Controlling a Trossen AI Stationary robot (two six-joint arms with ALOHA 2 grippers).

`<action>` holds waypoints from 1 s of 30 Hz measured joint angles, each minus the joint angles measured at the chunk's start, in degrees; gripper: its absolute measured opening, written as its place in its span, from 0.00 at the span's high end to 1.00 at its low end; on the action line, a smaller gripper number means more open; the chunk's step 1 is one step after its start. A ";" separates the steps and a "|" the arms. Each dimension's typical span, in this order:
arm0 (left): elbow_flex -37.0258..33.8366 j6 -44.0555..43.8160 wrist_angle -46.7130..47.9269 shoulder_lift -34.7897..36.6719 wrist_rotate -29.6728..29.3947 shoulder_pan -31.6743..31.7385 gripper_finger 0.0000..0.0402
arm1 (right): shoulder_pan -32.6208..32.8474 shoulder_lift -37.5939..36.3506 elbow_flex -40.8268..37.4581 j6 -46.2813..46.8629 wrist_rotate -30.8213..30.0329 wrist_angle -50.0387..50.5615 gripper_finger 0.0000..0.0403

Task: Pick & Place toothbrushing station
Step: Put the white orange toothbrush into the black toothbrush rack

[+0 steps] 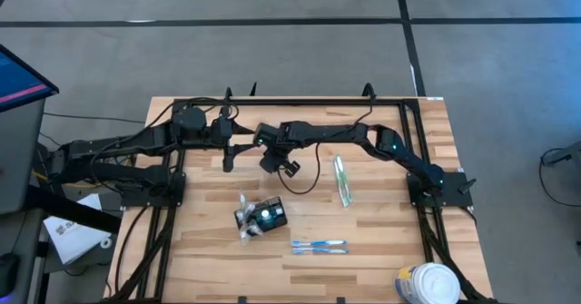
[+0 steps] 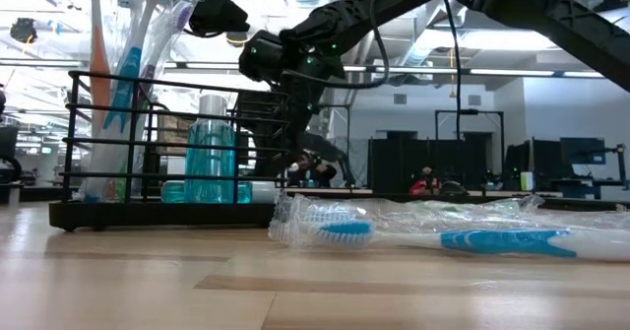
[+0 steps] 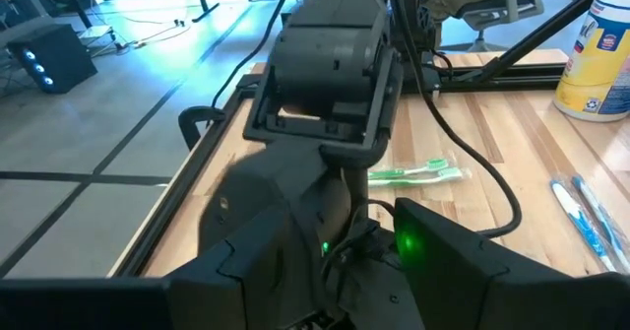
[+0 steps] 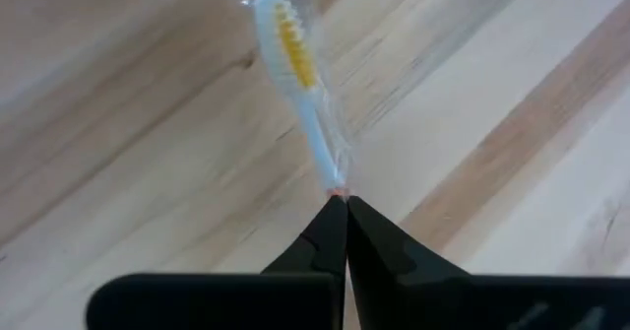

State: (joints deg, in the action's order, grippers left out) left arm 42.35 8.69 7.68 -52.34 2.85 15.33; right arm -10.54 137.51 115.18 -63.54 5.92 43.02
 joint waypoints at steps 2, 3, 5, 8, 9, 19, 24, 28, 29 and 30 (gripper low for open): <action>0.00 -0.01 0.00 0.00 0.00 0.01 0.56 | -0.01 0.00 1.00 1.36 0.04 0.47 1.00; 0.00 0.00 0.00 0.00 0.00 0.02 0.56 | 0.00 0.00 1.57 1.76 0.08 1.03 1.00; 0.00 -0.02 0.00 0.00 0.00 0.00 0.56 | -0.06 0.00 2.89 2.10 0.17 1.64 1.00; 0.00 -0.02 -0.04 0.00 -0.08 0.01 0.56 | -0.44 -0.02 4.27 3.04 0.59 3.33 1.00; 0.00 -0.01 -0.15 0.00 -0.11 0.02 0.56 | -0.65 0.00 4.61 3.54 1.40 3.69 1.00; -0.04 -0.04 0.06 -0.02 0.07 -0.02 0.56 | -3.84 -0.09 8.16 7.89 7.65 7.35 1.00; -0.04 -0.04 0.02 -0.02 0.09 0.00 0.56 | -4.62 -0.09 9.15 8.15 7.94 9.04 1.00; -0.04 -0.03 -0.01 -0.02 0.07 0.00 0.56 | -5.16 -0.09 10.29 8.40 10.30 11.22 1.00; -0.04 -0.04 0.00 -0.02 0.07 0.00 0.56 | -5.39 -0.09 10.72 8.81 11.29 12.22 1.00; -0.04 -0.04 0.00 -0.02 0.07 0.00 0.56 | -5.69 -0.09 11.15 9.47 12.31 12.81 1.00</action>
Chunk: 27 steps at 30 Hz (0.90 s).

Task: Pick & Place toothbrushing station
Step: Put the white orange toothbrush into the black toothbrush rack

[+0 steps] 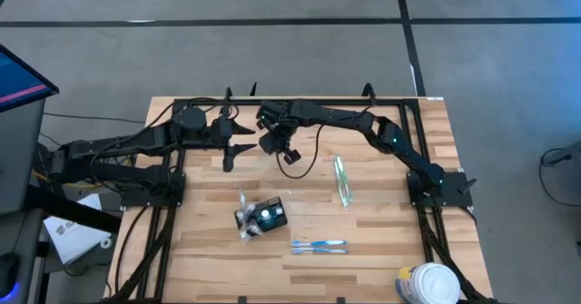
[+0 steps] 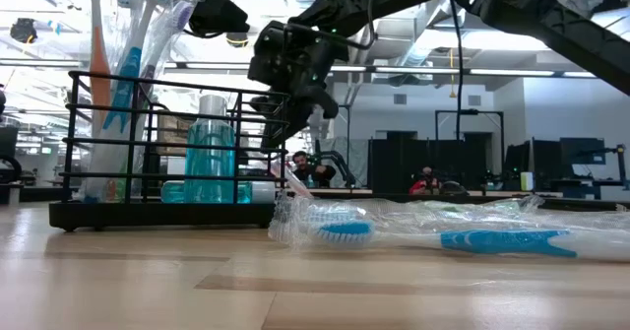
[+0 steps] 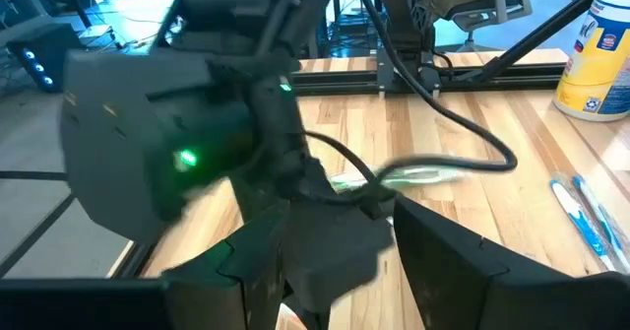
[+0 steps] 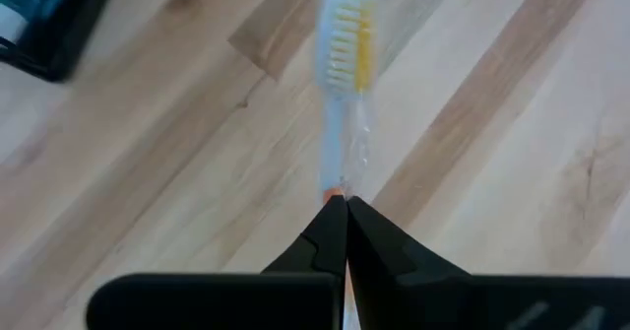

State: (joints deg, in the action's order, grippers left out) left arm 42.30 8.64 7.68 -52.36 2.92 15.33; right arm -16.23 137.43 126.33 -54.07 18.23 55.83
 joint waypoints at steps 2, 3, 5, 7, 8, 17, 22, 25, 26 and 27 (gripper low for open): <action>0.00 0.02 -0.02 0.00 -0.02 0.00 0.56 | -0.76 0.00 0.64 0.52 2.24 0.62 1.00; 0.00 0.02 -0.02 0.00 -0.02 0.00 0.56 | -1.14 0.00 0.86 1.02 3.35 0.78 1.00; 0.00 0.02 -0.02 0.00 -0.02 0.00 0.56 | -1.85 0.00 1.10 1.71 5.27 0.92 1.00; 0.00 0.02 -0.02 0.00 -0.02 0.00 0.56 | -2.53 -0.40 1.11 1.87 6.55 1.54 1.00; 0.00 0.02 -0.02 0.00 -0.02 0.00 0.56 | -2.85 -0.67 1.11 1.86 7.24 1.88 1.00; 0.00 0.02 -0.03 0.00 -0.07 0.00 0.56 | -4.39 -4.72 1.15 1.77 11.86 3.12 1.00; 0.00 0.04 -0.02 0.00 -0.09 0.00 0.56 | -5.33 -6.05 1.13 1.69 14.83 3.76 1.00; 0.00 0.04 -0.05 0.00 -0.09 0.00 0.56 | -5.26 -6.49 1.09 1.61 15.00 4.77 1.00; 0.00 0.04 -0.02 0.00 -0.09 0.00 0.56 | -5.26 -6.57 1.07 1.54 15.03 5.26 1.00; 0.00 0.04 -0.06 0.00 -0.09 0.00 0.56 | -5.20 -6.78 1.07 1.27 15.14 5.14 1.00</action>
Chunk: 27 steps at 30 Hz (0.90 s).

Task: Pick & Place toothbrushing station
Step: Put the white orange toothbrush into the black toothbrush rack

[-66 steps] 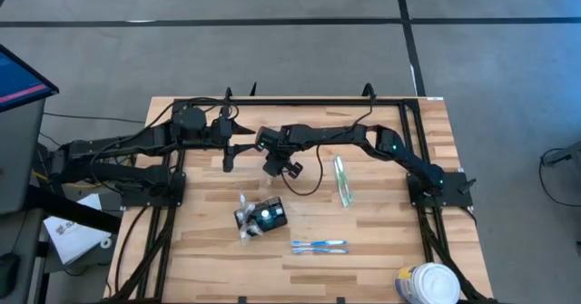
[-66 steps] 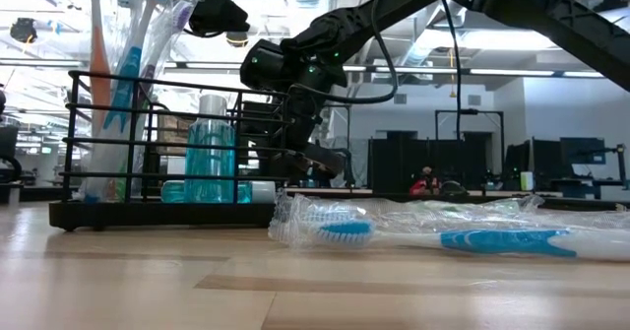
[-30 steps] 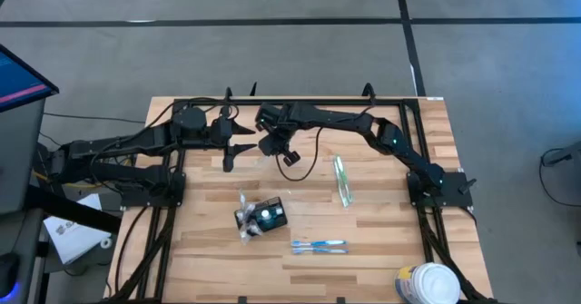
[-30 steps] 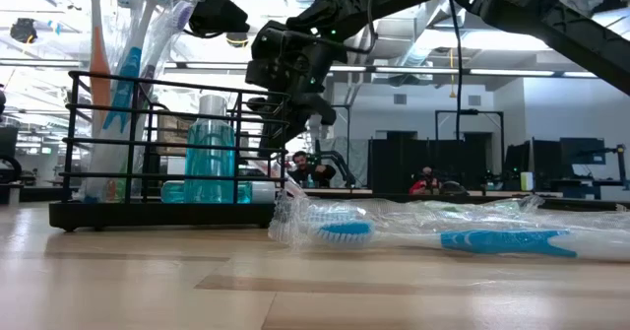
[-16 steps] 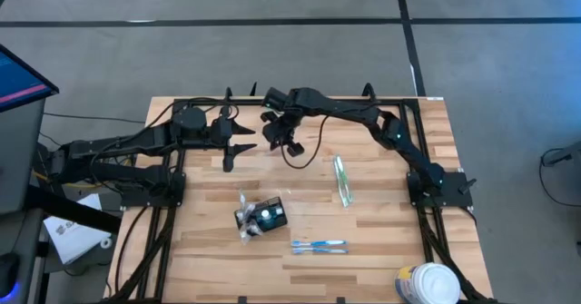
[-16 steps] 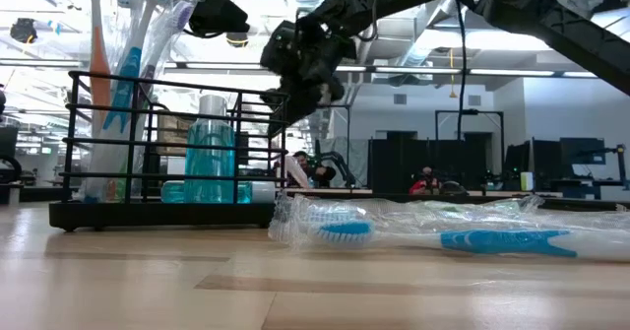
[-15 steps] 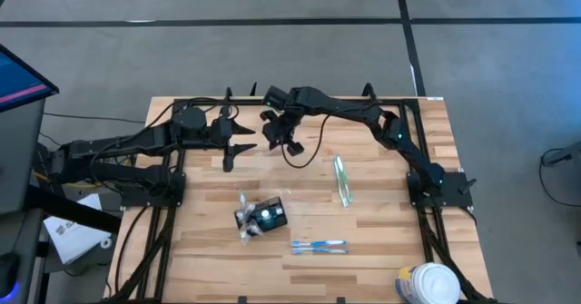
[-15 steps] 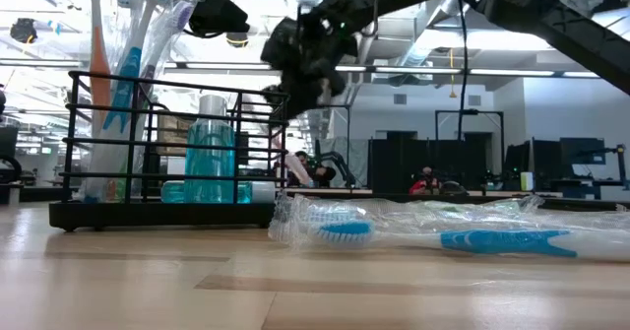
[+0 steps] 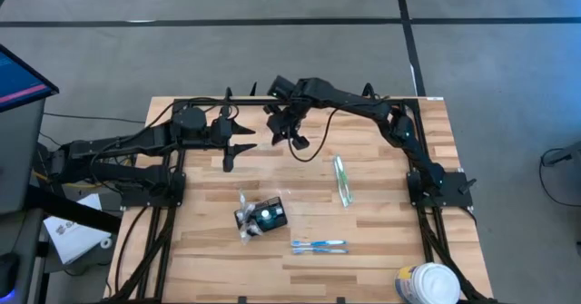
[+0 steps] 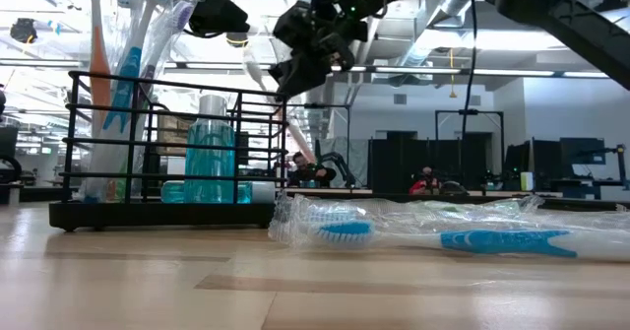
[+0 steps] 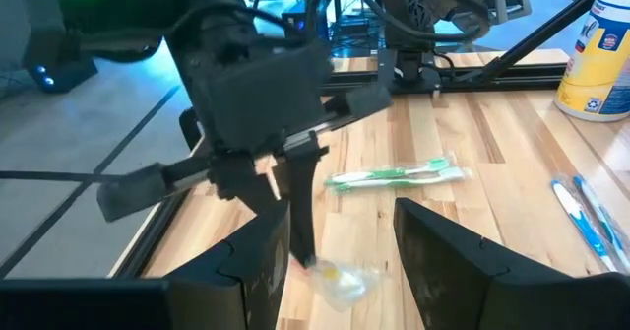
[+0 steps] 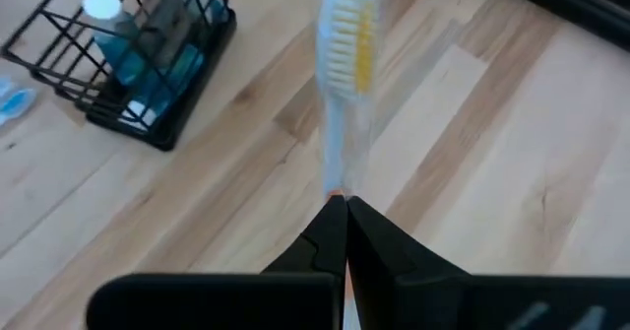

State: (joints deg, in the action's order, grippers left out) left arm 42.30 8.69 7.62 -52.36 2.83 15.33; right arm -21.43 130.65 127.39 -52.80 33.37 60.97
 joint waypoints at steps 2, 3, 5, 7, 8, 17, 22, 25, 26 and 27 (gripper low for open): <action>0.00 0.00 -0.01 0.00 0.00 0.00 0.56 | 0.10 -0.62 0.02 -0.63 0.09 0.35 1.00; 0.00 0.00 -0.04 0.00 0.00 0.00 0.56 | 0.05 -1.08 0.02 -0.74 0.08 0.90 1.00; 0.00 0.01 -0.14 0.00 0.00 0.00 0.56 | -0.01 -1.61 0.07 -0.74 0.11 0.89 1.00; 0.00 0.02 -0.14 0.00 0.00 0.00 0.56 | -0.04 -2.43 -0.03 -0.74 0.22 1.77 1.00; 0.00 0.00 -0.14 0.00 -0.02 0.00 0.56 | -0.17 -2.82 -0.07 -0.72 0.31 2.44 1.00; 0.01 0.02 -0.60 0.00 0.00 0.00 0.56 | -0.02 -5.96 -0.09 -0.04 1.26 2.86 1.00; 0.02 0.02 -1.09 0.00 0.00 0.00 0.56 | 0.50 -8.32 0.03 1.71 1.34 0.12 1.00; 0.02 0.02 -1.59 0.00 -0.01 0.00 0.56 | 0.79 -9.50 0.02 3.19 1.33 -0.69 1.00; 0.02 0.02 -1.75 0.00 0.00 0.00 0.56 | 0.92 -9.67 0.02 3.98 1.35 -1.63 1.00; 0.02 0.02 -1.90 0.00 0.00 0.00 0.56 | 1.12 -9.76 0.04 4.80 1.35 -2.46 1.00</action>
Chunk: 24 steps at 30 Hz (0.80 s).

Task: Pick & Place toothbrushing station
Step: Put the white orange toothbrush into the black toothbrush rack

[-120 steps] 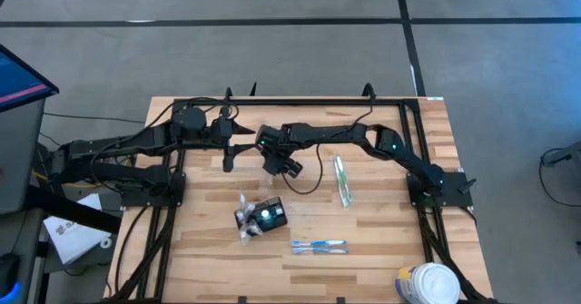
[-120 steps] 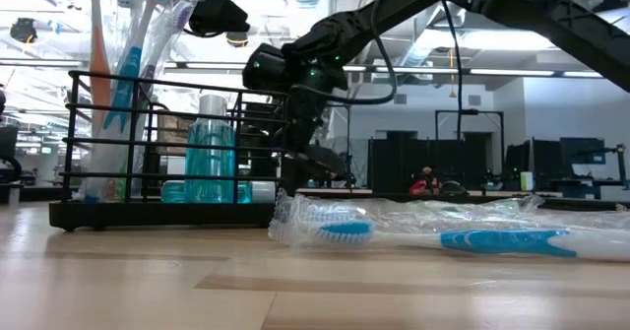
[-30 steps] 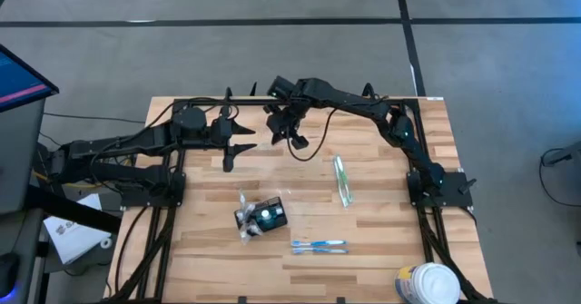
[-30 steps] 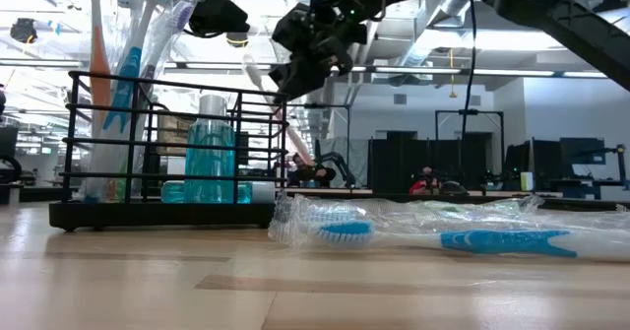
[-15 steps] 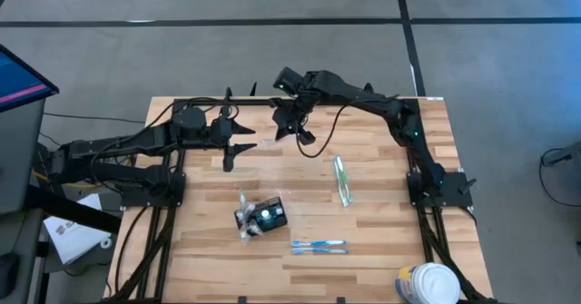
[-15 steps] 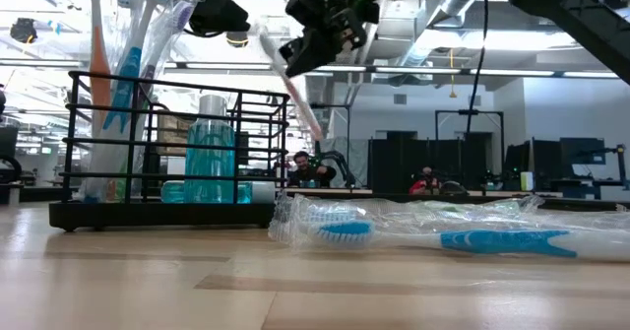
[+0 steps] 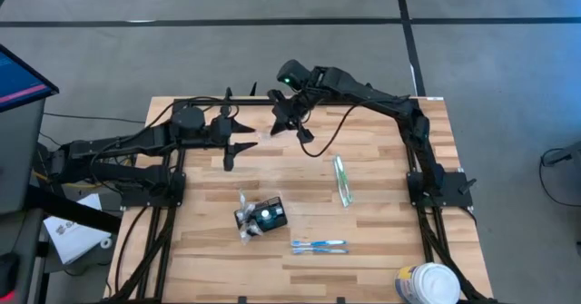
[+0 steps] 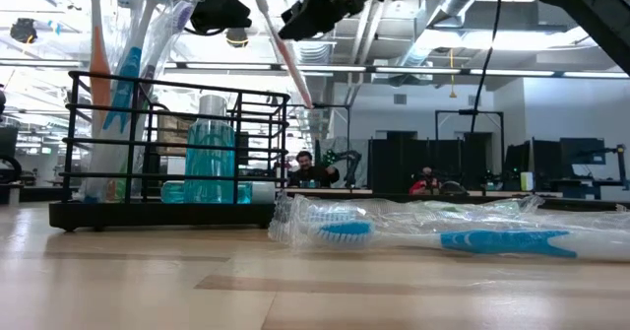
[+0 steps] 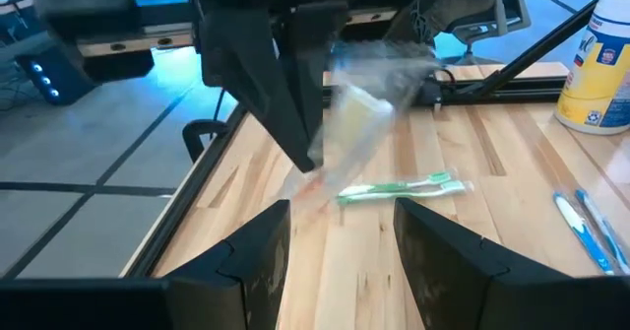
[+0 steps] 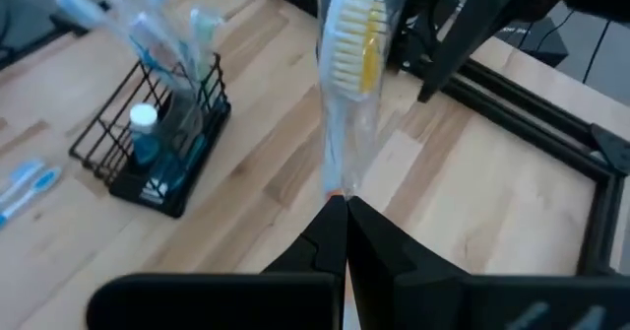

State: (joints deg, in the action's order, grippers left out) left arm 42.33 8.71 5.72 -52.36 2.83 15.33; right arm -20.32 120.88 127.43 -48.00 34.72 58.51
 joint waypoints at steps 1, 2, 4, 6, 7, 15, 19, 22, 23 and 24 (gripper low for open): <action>0.00 0.00 -0.41 0.00 0.00 0.01 0.56 | 0.07 0.00 0.00 0.99 0.00 -0.50 1.00; 0.00 0.00 -1.24 0.00 0.00 0.00 0.56 | 0.03 -0.13 -0.01 2.04 -0.01 -0.87 1.00; 0.00 0.00 -3.26 0.00 0.00 0.00 0.56 | 0.06 -0.48 -0.06 3.41 -0.07 -1.33 1.00; 0.00 -0.01 -5.56 0.00 0.00 0.00 0.56 | 0.36 -0.82 -0.02 3.66 -0.05 -2.12 1.00; 0.00 0.00 -6.54 0.00 0.00 0.00 0.56 | 0.55 -0.84 0.00 3.73 -0.13 -2.39 1.00; 0.02 0.00 -8.66 0.02 0.00 0.00 0.56 | 2.09 -2.44 -0.01 7.21 -1.05 -5.74 1.00; 0.02 0.00 -8.87 0.02 0.00 0.00 0.56 | 2.58 -3.59 -0.05 9.12 -3.81 -8.12 1.00; 0.02 0.00 -9.58 0.02 0.00 0.02 0.56 | 3.13 -4.20 0.02 9.28 -4.58 -8.83 1.00; 0.02 0.00 -10.04 0.02 0.00 0.00 0.56 | 3.27 -4.22 0.02 9.59 -4.58 -8.76 1.00; 0.02 -0.02 -10.55 0.02 0.00 0.01 0.56 | 3.49 -4.13 0.02 10.10 -4.75 -8.71 1.00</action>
State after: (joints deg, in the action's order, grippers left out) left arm 42.35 8.69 -4.83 -52.34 2.83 15.35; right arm -16.83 116.76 127.46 -37.90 29.97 49.80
